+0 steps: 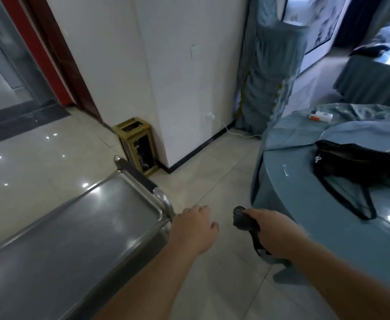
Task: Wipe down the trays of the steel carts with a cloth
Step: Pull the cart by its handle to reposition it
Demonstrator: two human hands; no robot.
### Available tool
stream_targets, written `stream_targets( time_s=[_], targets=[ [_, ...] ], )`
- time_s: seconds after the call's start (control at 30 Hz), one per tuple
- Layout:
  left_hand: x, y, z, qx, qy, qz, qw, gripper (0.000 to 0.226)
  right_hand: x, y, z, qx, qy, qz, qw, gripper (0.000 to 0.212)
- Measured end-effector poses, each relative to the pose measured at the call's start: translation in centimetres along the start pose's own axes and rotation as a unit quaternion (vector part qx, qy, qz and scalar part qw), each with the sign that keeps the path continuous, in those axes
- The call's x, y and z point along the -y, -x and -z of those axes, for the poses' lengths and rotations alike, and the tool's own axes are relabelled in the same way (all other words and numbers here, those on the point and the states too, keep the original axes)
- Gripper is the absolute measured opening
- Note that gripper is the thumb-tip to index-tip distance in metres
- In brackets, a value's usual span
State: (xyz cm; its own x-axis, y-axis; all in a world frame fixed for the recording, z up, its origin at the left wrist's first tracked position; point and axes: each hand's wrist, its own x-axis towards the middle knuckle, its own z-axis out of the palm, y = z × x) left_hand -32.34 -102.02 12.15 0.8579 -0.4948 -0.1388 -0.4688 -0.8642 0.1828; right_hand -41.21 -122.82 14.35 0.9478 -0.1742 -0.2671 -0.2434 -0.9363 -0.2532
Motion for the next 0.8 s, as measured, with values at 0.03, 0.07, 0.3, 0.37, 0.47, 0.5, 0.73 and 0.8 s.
stream_targets(
  time_s=[0.03,0.07,0.3,0.37,0.47,0.5,0.73,0.8],
  targets=[
    [-1.5,-1.8,0.2,0.004,-0.004,0.002,1.0,0.052,-2.0,-0.9,1.1,0.001,0.008,-0.009,1.0,0.058],
    [-2.7,-3.4,0.3,0.009,-0.005,0.006,1.0,0.053,-3.7,-2.0,2.0,0.001,0.011,-0.016,1.0,0.057],
    [-4.4,-13.2,1.2,0.048,0.012,0.025,0.998,0.058,-9.4,-12.3,5.5,0.041,0.006,-0.044,0.998,0.061],
    [-3.3,-17.0,1.3,0.045,-0.002,0.03,0.999,0.057,-9.6,-16.2,5.9,0.035,0.003,-0.033,0.999,0.063],
    [-1.1,-23.7,1.2,0.047,-0.018,0.033,0.998,0.057,-9.7,-23.1,6.5,0.022,0.009,-0.02,1.0,0.057],
    [-0.3,-26.1,1.2,0.047,-0.018,0.032,0.998,0.058,-9.6,-25.5,6.7,0.021,0.009,-0.021,1.0,0.055],
    [4.1,-40.6,3.7,0.063,0.028,0.009,0.998,0.058,-6.5,-39.9,9.2,0.053,0.024,-0.056,0.997,0.055],
    [5.8,-43.9,4.9,0.054,0.029,0.016,0.998,0.058,-5.3,-43.8,10.1,0.045,0.015,-0.041,0.998,0.048]
  ],
)
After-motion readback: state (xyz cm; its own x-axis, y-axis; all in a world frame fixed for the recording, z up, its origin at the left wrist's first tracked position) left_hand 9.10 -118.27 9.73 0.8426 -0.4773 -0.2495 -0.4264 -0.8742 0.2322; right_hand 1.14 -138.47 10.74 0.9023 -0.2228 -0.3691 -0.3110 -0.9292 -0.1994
